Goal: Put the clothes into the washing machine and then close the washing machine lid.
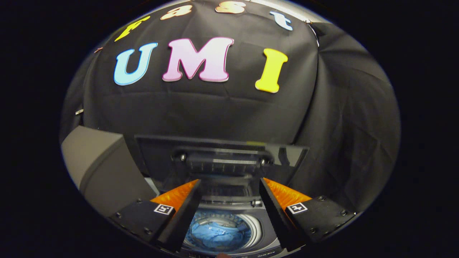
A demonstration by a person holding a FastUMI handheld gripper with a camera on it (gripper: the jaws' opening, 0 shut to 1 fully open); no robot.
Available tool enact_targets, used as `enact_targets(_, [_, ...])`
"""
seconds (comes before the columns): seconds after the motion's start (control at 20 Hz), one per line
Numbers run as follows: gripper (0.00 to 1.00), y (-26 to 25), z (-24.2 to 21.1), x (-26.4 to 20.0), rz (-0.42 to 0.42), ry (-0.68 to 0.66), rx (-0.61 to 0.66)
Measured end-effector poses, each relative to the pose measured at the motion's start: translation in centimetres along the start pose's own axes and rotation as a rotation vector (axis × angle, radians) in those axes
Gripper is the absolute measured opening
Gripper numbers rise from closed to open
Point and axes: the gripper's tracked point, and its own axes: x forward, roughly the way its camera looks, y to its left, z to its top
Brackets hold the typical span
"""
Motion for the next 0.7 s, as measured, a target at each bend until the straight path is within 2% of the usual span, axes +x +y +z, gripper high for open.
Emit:
enact_targets(0.35, [0.98,0.0,6.2,1.8,0.025,-0.097,0.078])
enact_targets(0.55, [0.98,-0.4,7.4,4.4,0.024,-0.082,0.082])
enact_targets(0.7, [0.98,-0.1,6.5,6.7,0.035,-0.035,0.101])
